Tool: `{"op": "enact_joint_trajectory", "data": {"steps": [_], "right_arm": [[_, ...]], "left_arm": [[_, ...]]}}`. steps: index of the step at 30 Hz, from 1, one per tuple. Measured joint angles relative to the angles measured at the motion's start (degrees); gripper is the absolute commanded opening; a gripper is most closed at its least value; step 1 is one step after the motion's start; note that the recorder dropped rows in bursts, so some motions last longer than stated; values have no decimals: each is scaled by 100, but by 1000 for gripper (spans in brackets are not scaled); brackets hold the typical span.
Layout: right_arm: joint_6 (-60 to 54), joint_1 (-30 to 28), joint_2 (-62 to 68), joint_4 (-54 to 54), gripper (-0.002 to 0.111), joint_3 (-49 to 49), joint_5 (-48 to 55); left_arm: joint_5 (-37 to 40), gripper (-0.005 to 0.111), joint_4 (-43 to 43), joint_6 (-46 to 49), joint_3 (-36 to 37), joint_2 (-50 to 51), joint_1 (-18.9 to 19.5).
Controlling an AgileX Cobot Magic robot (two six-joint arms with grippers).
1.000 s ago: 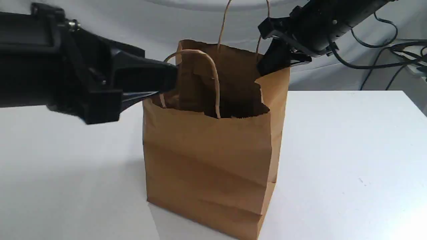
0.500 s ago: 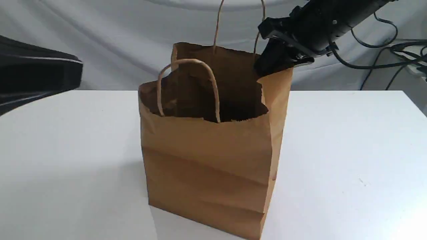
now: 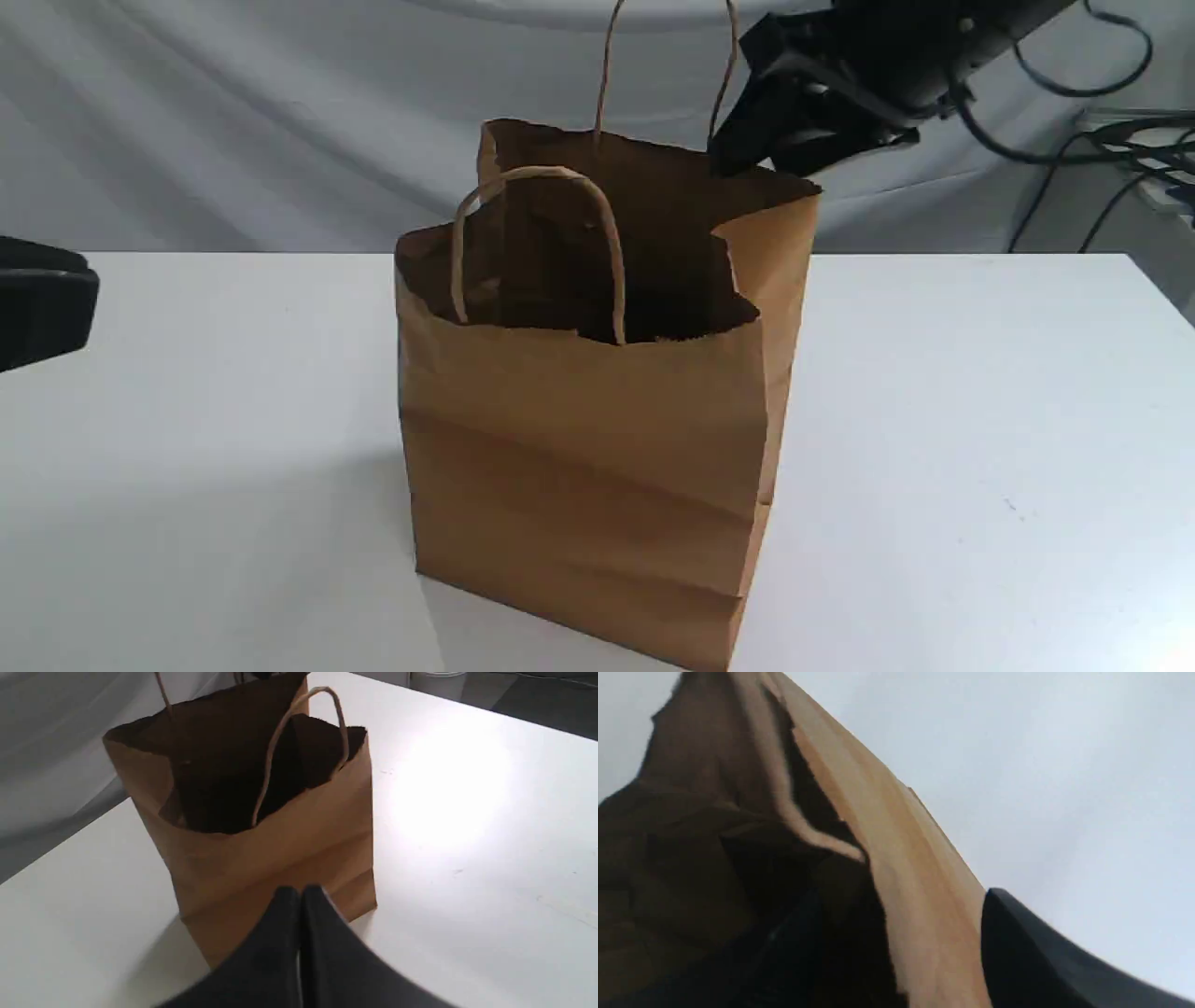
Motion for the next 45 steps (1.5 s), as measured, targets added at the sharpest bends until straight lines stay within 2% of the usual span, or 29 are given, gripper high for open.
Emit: {"op": "enact_joint_trajectory", "data": {"steps": [3, 7, 9, 10, 13, 16, 22, 26, 29, 33, 38, 45], "right_arm": [[0, 0, -355, -251, 46, 0, 0], [10, 0, -806, -328, 19, 0, 0], [-2, 0, -1030, -333, 2, 0, 0], [-50, 0, -1156, -299, 0, 0, 0], [-323, 0, -1601, -135, 0, 255, -26], [-645, 0, -2175, 31, 0, 847, -286], [-1442, 0, -3634, 442, 0, 2947, -2296], [-2480, 0, -4665, 1199, 0, 4560, -3844], [-3069, 0, -5335, 1699, 0, 5597, -4741], [-3272, 0, -6067, 1913, 0, 6692, -5508], [-3311, 0, -6511, 2155, 0, 7579, -5796], [-3311, 0, -6596, 2238, 0, 7975, -5584]], "left_arm": [[0, 0, 148, -78, 0, -90, 0], [0, 0, 212, -115, 0, -213, 0], [-34, 0, 226, -125, 39, -310, 0], [-93, 0, 226, -125, 102, -375, 0], [-398, 0, 237, -242, 453, -601, 0], [-1041, 0, 260, -546, 1020, -916, 0], [-2599, 0, 260, -1127, 2078, -1596, 0], [-3437, 0, 270, -1279, 2530, -1895, 0], [-3817, 0, 270, -1312, 2706, -1931, 0], [-4219, 0, 273, -1312, 2900, -1931, 0], [-4438, 0, 273, -1312, 3030, -1931, 0], [-4450, 0, 273, -1312, 3068, -1931, 0]]}}
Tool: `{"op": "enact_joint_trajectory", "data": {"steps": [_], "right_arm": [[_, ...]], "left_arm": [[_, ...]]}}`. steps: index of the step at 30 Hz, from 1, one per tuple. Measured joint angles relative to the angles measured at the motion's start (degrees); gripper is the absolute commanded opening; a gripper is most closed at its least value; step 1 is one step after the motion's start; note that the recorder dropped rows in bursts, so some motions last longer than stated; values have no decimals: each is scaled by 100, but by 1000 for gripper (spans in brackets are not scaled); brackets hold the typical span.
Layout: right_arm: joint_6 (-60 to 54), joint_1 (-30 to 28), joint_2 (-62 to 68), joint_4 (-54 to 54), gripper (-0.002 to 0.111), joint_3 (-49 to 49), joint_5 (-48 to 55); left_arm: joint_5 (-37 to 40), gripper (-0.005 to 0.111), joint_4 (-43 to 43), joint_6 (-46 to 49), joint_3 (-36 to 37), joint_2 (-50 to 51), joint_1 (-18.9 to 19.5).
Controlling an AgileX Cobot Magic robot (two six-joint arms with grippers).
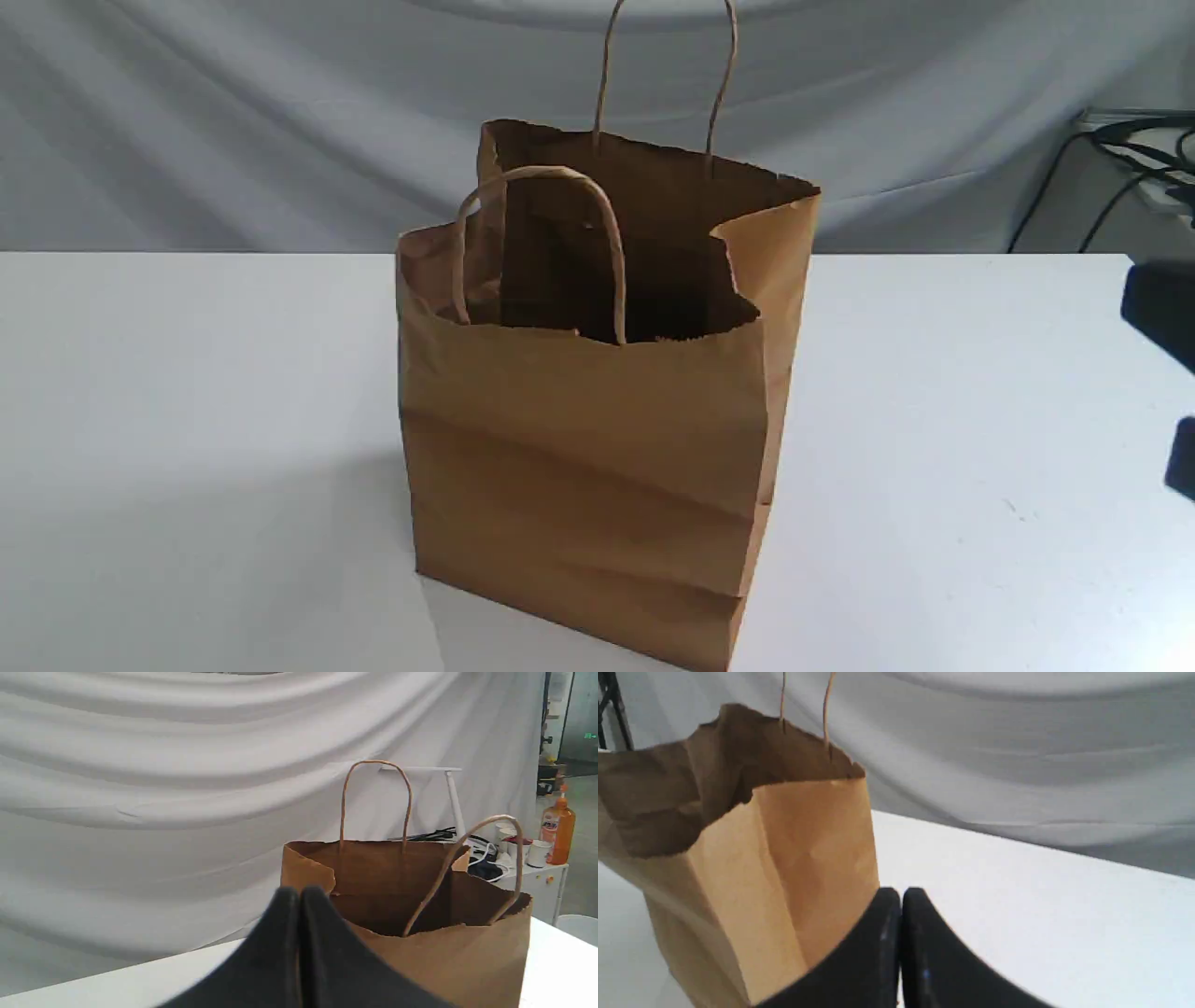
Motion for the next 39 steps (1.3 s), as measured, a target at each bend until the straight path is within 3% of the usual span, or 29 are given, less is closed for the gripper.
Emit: {"op": "enact_joint_trajectory", "data": {"steps": [15, 23, 39], "right_arm": [[0, 0, -69, 30, 0, 6, 10], [0, -30, -1042, 18, 0, 58, -163], [-23, -1034, -4058, 416, 0, 2362, -778]], "left_arm": [[0, 0, 0, 0, 0, 0, 0], [-11, 0, 0, 0, 0, 0, 0], [-22, 0, 0, 0, 0, 0, 0]]}}
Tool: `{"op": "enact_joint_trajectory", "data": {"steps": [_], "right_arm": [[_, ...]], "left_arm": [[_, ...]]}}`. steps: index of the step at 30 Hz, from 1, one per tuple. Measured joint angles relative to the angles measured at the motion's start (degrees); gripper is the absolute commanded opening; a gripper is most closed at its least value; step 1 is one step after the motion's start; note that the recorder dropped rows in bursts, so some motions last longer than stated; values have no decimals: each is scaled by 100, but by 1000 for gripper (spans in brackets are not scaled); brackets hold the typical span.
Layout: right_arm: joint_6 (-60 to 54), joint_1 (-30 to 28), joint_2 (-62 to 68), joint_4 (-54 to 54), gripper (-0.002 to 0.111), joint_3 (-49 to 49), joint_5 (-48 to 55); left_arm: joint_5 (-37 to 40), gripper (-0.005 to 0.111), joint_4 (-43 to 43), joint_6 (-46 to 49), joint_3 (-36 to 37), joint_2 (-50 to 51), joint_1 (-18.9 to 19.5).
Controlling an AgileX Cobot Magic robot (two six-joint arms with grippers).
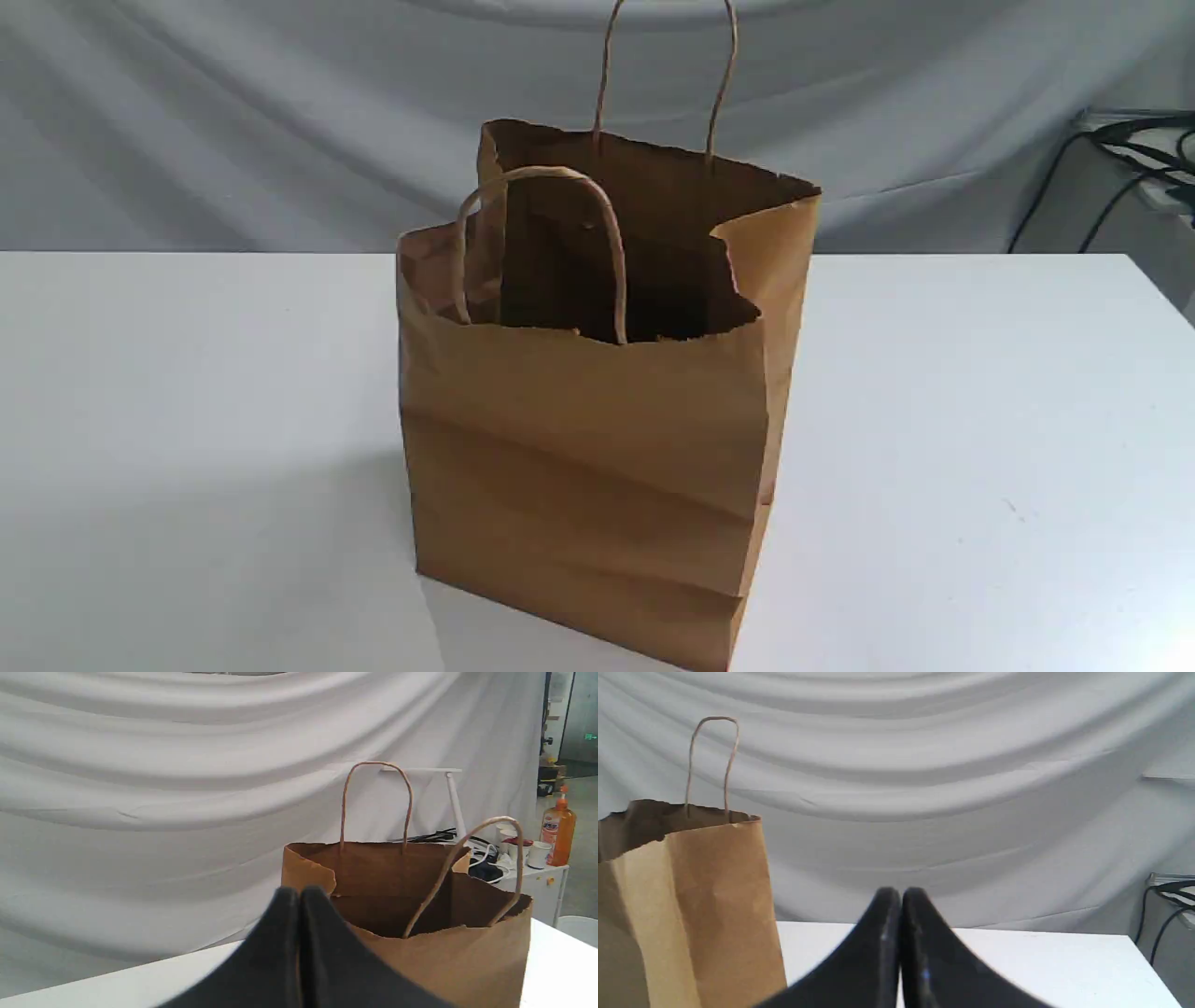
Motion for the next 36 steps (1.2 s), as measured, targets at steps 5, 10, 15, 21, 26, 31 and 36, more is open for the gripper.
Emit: {"op": "enact_joint_trajectory", "data": {"steps": [5, 10, 15, 21, 26, 31, 36], "right_arm": [[0, -48, -40, 201, 0, 419, -177], [-3, -48, -40, 236, 0, 443, -391], [-3, -48, -40, 279, 0, 443, -430], [1269, -48, -40, -1447, 0, 443, -420], [3856, -48, -40, -4198, 0, 493, -458], [5512, -48, -40, -5866, 0, 529, -294], [5698, -48, -40, -6255, 0, 529, -208]], "left_arm": [[-30, 0, 0, 0, 0, 0, 0], [-46, 0, 0, 0, 0, 0, 0], [-46, 0, 0, 0, 0, 0, 0], [-46, 0, 0, 0, 0, 0, 0], [-46, 0, 0, 0, 0, 0, 0], [-46, 0, 0, 0, 0, 0, 0], [-46, 0, 0, 0, 0, 0, 0]]}}
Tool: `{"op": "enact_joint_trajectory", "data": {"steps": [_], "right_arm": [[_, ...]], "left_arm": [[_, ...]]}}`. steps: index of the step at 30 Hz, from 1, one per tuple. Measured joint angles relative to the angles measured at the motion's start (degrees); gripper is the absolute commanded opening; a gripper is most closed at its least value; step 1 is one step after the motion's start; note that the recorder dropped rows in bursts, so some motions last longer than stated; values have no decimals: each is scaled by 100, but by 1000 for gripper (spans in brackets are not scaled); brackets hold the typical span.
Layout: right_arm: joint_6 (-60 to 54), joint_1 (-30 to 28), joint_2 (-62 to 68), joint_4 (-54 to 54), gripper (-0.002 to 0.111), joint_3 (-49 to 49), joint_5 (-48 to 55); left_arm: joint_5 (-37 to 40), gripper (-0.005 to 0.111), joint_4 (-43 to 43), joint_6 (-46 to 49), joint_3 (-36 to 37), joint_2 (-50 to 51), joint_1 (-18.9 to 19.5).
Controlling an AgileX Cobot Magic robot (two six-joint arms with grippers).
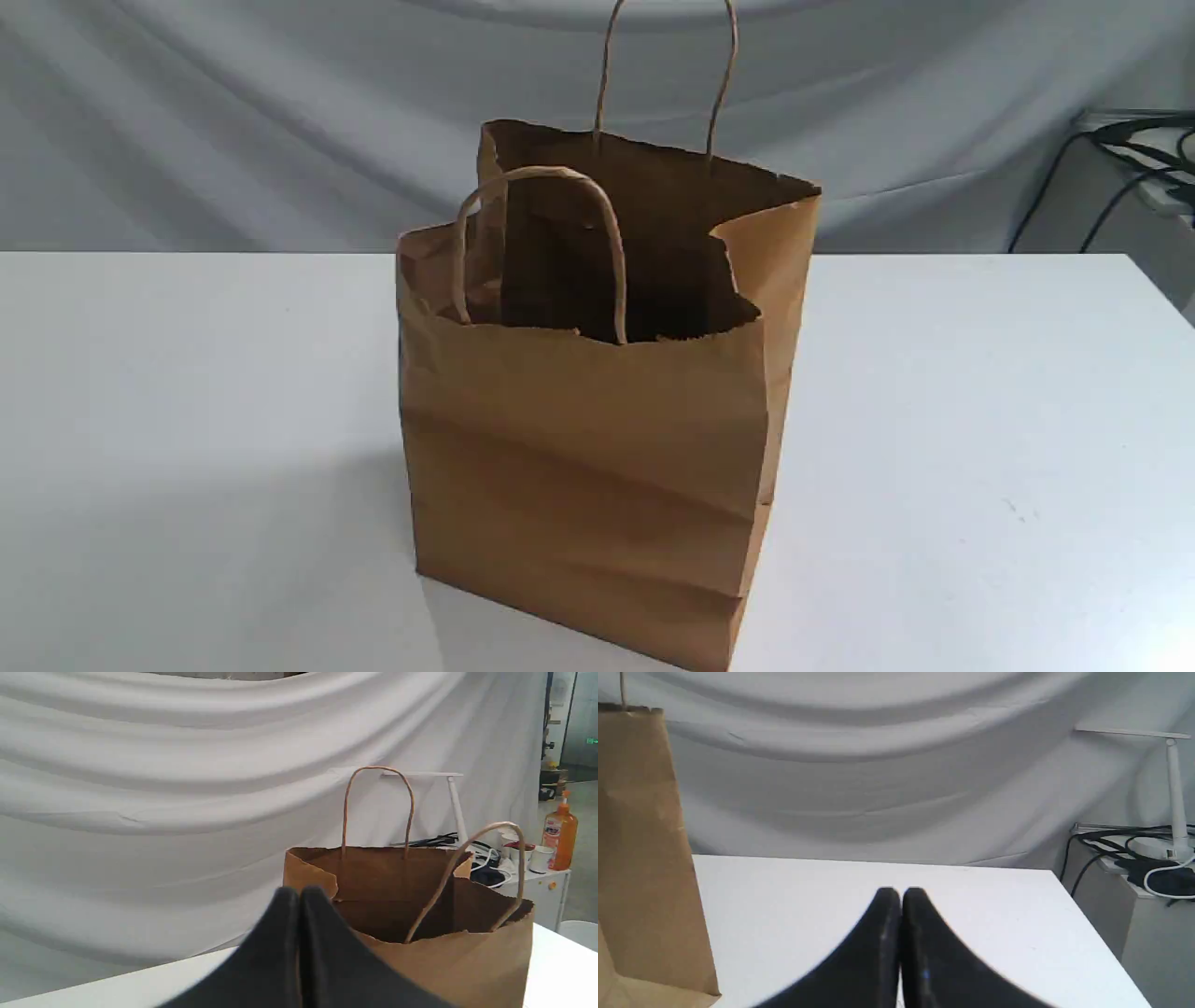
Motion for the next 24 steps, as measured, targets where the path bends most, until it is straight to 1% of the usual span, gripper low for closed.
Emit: {"op": "enact_joint_trajectory", "data": {"steps": [3, 9, 24], "right_arm": [[66, 0, 0, 39, 0, 0, 36], [141, 0, 0, 654, 0, 0, 56], [161, 0, 0, 753, 0, 0, 56]], "left_arm": [[0, 0, 0, 0, 0, 0, 0], [0, 0, 0, 0, 0, 0, 0], [0, 0, 0, 0, 0, 0, 0]]}}
